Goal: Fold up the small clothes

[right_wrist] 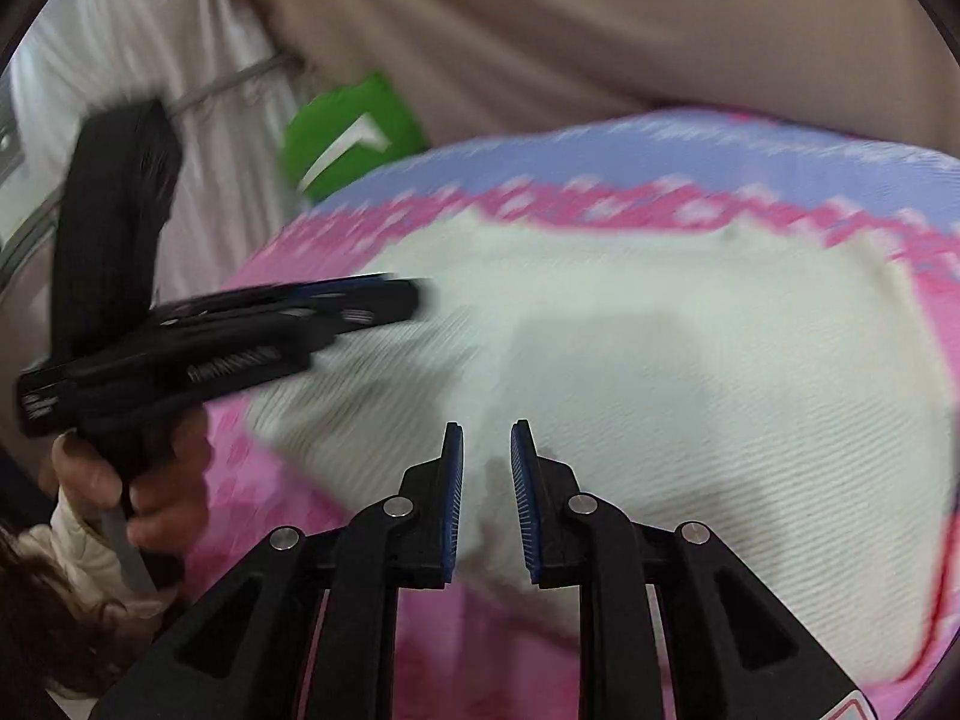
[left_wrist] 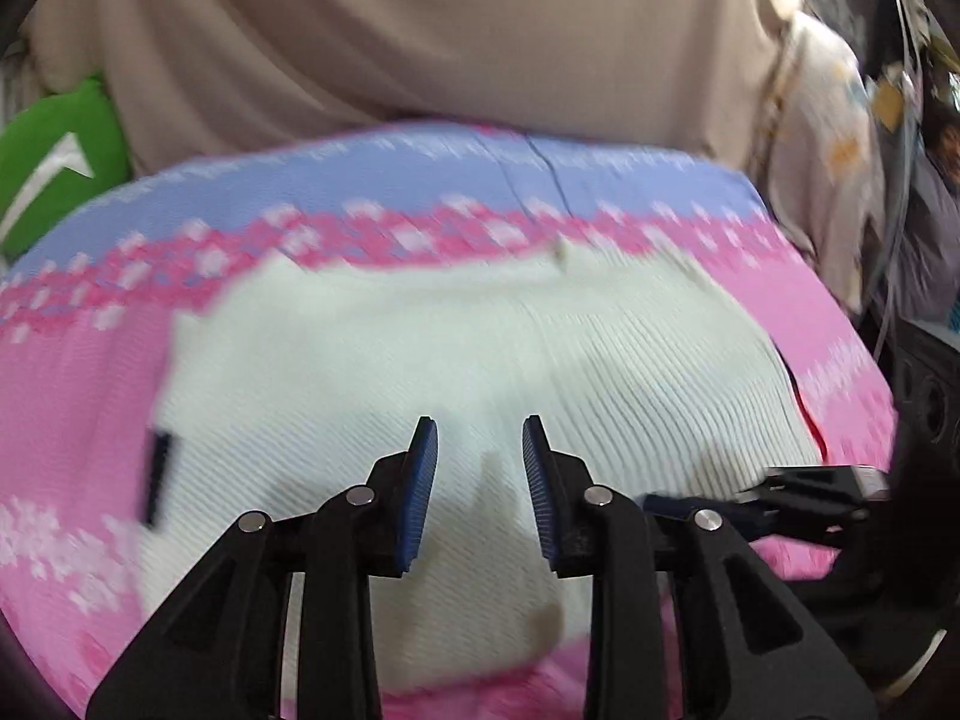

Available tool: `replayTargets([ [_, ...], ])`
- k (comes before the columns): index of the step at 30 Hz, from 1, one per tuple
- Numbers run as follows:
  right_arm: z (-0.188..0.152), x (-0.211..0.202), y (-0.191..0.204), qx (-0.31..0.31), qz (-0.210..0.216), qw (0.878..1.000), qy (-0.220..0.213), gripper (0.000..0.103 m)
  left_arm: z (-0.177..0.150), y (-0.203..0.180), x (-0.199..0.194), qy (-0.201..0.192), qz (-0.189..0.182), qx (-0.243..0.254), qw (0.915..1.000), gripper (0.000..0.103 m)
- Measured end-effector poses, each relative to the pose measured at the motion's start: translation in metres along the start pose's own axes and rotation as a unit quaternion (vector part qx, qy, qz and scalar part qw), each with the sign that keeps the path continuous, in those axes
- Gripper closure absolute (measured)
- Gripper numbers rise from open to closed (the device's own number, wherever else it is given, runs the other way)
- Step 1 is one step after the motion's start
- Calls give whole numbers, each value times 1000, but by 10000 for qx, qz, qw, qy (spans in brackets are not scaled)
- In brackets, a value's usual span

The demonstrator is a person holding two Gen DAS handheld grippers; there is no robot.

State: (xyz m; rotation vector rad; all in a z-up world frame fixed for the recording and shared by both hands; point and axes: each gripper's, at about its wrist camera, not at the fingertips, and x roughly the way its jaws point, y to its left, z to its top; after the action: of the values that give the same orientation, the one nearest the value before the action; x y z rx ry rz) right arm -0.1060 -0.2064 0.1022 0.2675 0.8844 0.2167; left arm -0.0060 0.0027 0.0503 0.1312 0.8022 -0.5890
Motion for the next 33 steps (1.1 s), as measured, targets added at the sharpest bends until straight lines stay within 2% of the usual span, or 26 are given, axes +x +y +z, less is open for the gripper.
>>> replayTargets([
  [2, -13, 6, -11, 115, -240, 9995, 160, 87, -16, -3, 14, 267, 255, 9, 9993, 73],
  [3, -20, 1, -24, 199, -611, 9978, 173, 98, -24, 2, 17, 353, 486, -27, 9982, 73],
  [6, -44, -38, -73, 933, -879, 9917, 15, 101, -45, 32, 3, 411, 748, -313, 9959, 73],
  [8, -60, -66, -100, 1205, -1485, 9815, -103, 101, -60, 56, -10, 464, 1110, -495, 9915, 74],
  [9, -70, -81, -116, 1413, -1597, 9769, -169, 103, -69, 68, -16, 507, 1225, -621, 9892, 74],
  [11, -84, -102, -138, 1862, -1568, 9696, -265, 103, -82, 83, -27, 480, 1180, -832, 9884, 79],
  [13, -90, -114, -143, 1893, -2056, 9598, -253, 103, -87, 90, -38, 466, 1163, -1031, 9867, 81],
  [14, -89, -118, -144, 1918, -2043, 9595, -288, 103, -86, 90, -42, 428, 1170, -1086, 9863, 81],
  [16, -72, -126, -141, 1970, -1829, 9615, -572, 91, -74, 82, -54, 186, 1152, -1060, 9875, 81],
  [18, -41, -130, -129, 1674, -1844, 9644, -889, 87, -49, 72, -62, -193, 1100, -846, 9901, 78],
  [19, -25, -129, -127, 1542, -1866, 9648, -1024, 81, -37, 68, -62, -326, 1136, -771, 9900, 75],
  [20, -9, -124, -128, 1417, -1866, 9655, -1134, 60, -22, 66, -59, -459, 1181, -680, 9896, 64],
  [21, 8, -116, -132, 1302, -1892, 9652, -1246, 42, -5, 68, -51, -570, 1295, -648, 9878, 50],
  [22, 18, -107, -137, 1271, -1966, 9644, -1233, 41, 7, 70, -44, -606, 1361, -679, 9865, 45],
  [26, 48, -59, -178, 1469, -2229, 9607, -760, 41, 42, 102, 7, -336, 1431, -1036, 9837, 45],
  [28, 51, -41, -194, 1651, -2040, 9634, -549, 46, 49, 120, 33, -117, 1365, -1318, 9818, 46],
  [29, 52, -35, -195, 1672, -1982, 9647, -467, 64, 49, 128, 42, -45, 1335, -1442, 9805, 58],
  [30, 55, -33, -193, 1594, -1967, 9664, -451, 89, 50, 135, 52, 45, 1195, -1529, 9810, 82],
  [31, 55, -38, -189, 1542, -1861, 9687, -566, 93, 48, 139, 57, 107, 1085, -1609, 9809, 97],
  [33, 63, -59, -176, 1412, -1577, 9716, -1057, 94, 50, 143, 57, 4, 971, -1644, 9816, 96],
])
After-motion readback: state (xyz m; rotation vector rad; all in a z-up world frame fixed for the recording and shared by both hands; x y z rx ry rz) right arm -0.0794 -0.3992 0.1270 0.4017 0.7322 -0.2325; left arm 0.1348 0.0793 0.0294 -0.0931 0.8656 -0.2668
